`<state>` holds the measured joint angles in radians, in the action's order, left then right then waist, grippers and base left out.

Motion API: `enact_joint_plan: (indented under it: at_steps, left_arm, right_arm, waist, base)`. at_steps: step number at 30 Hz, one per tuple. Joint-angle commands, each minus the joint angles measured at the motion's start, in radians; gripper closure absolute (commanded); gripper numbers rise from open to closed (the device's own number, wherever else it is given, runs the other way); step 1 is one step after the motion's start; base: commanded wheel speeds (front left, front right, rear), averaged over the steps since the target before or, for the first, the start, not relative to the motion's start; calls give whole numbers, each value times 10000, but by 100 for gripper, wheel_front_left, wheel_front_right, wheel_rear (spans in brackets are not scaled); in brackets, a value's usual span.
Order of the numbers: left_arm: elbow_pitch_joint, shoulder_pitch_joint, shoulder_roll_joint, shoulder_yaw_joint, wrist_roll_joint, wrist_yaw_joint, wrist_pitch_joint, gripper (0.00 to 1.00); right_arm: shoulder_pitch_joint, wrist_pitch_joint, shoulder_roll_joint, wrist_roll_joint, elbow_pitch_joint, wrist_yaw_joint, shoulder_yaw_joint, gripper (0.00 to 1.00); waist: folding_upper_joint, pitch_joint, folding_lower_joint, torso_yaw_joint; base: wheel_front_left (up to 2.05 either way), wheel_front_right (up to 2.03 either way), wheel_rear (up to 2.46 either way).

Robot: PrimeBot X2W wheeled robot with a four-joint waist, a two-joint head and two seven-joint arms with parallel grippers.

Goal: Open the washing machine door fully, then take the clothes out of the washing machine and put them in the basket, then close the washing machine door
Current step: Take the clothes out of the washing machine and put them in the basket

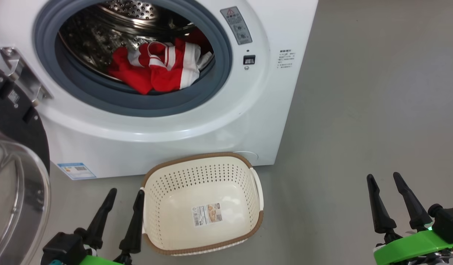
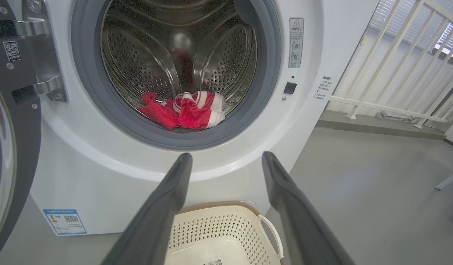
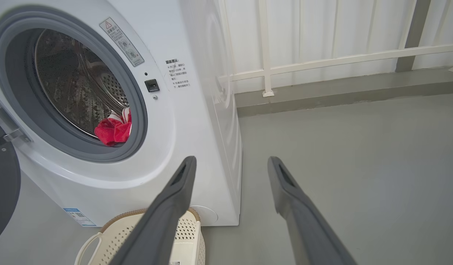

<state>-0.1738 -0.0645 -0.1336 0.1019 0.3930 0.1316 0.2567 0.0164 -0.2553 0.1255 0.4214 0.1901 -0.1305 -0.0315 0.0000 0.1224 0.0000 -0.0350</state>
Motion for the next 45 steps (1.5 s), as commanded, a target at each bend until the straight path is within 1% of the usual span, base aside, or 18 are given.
enact_joint_plan:
  at_steps: [1,5,12,20,24,28,32,35,40,41,42,45]
  left_arm:
    - [248,-338,-105,-369,36,-10,51,0]
    - [248,-403,-50,-391,138,-10,51,0]
    - [316,-423,-115,-336,239,-10,51,0]
    - [179,-495,-168,-215,26,-10,51,0]
    - [-107,-890,-119,-144,-65,-10,51,0]
    - [-748,-1888,-70,-31,-248,-10,51,0]
    - [-1471,-3237,4,263,-337,-10,51,0]
    - [-2216,-4280,58,261,-431,-10,51,0]
    - [-3639,-6032,126,-123,-744,-10,51,0]
    - [-3639,-6032,126,-123,-744,-10,51,0]
    - [-3917,-6377,121,-173,-847,-13,51,0]
    - [-4714,-7386,74,-438,-1076,-176,51,0]
  right_arm:
    - [-244,-65,135,19,-277,-2,190,0]
    - [-284,-65,128,27,-284,-2,202,0]
    - [-331,-65,120,35,-276,-2,206,0]
    - [-406,-65,107,27,-260,-2,248,0]
    - [-521,-65,83,50,-298,-2,319,0]
    - [-728,-65,61,111,-350,-2,402,0]
    - [-996,-65,27,201,-363,-2,480,0]
    - [-1216,-65,-36,253,-360,-2,541,0]
    - [-1547,-65,-172,316,-403,-2,644,0]
    - [-1547,-65,-172,316,-403,-2,644,0]
    - [-1616,-65,-199,330,-415,-2,642,0]
    - [-1832,-65,-283,383,-444,-2,660,0]
  waist:
    - [0,10,0,6]
    - [0,49,0,13]
    - [0,108,0,9]
    - [0,224,0,-54]
    - [0,457,0,-142]
    - [0,899,0,-267]
    - [0,1460,0,-482]
    - [0,1888,0,-716]
    - [0,2575,0,-1120]
    - [0,2575,0,-1120]
    - [0,2718,0,-1195]
    - [0,3144,0,-1413]
  base:
    - [96,-96,0]
    - [62,-62,0]
    - [6,-6,0]
    - [0,0,0]
    - [0,0,0]
    - [0,0,0]
    - [0,0,0]
    - [0,0,0]
    - [0,0,0]
    - [0,0,0]
    - [0,0,0]
    - [0,0,0]
